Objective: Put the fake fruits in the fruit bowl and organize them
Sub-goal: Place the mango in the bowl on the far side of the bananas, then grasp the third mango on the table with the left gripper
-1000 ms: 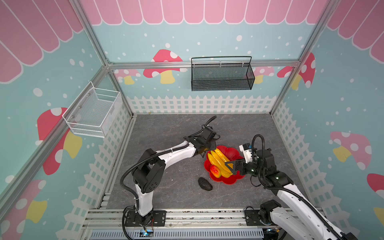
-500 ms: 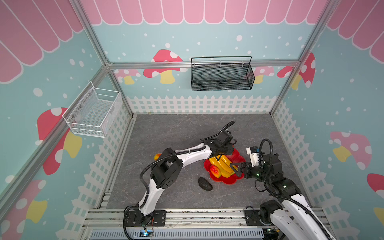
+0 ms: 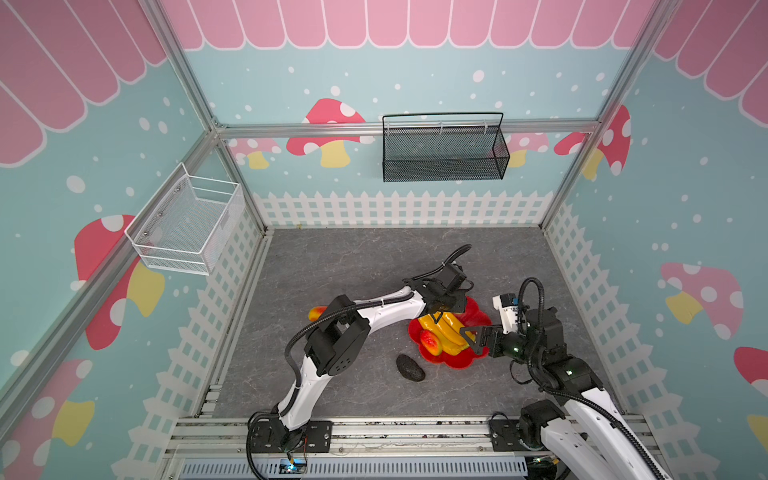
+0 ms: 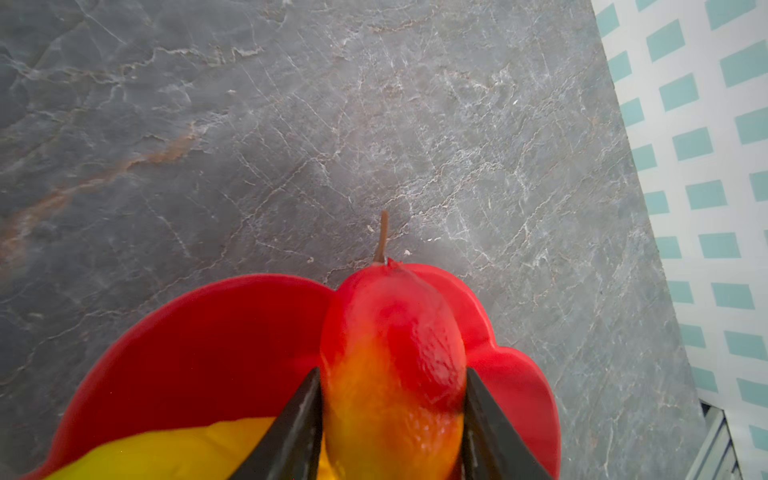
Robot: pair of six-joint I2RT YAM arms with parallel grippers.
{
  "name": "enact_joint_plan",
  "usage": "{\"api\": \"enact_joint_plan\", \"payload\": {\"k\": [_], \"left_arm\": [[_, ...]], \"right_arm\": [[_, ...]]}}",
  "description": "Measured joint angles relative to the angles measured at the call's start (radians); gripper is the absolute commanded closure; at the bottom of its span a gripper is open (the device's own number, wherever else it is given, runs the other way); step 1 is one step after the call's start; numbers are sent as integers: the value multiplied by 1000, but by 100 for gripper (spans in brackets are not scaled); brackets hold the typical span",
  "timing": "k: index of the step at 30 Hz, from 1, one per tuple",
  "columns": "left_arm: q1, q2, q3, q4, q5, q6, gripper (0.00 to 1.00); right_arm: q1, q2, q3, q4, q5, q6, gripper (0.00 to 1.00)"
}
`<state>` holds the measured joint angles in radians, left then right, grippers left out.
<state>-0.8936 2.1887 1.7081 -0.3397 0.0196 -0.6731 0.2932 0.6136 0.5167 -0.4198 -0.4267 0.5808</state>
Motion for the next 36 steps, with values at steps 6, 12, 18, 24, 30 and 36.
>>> {"api": "enact_joint_plan", "payload": {"k": [6, 12, 18, 24, 30, 36], "left_arm": [[0, 0, 0, -10, -1, 6, 44], [0, -19, -11, -22, -17, 15, 43], [4, -196, -156, -29, -122, 26, 44], [101, -557, -509, -29, -329, -118, 44], [282, -842, -888, -98, -461, -316, 43], [444, -1025, -1025, -157, -457, -378, 35]], "right_arm": [[0, 1, 0, 0, 0, -3, 2], [0, 8, 0, 2, -1, -6, 2], [0, 55, 23, 19, -48, -81, 2], [34, 163, 87, 94, -111, -144, 2], [222, 262, 103, 201, -106, -154, 2], [312, 327, 103, 285, -103, -143, 2]]}}
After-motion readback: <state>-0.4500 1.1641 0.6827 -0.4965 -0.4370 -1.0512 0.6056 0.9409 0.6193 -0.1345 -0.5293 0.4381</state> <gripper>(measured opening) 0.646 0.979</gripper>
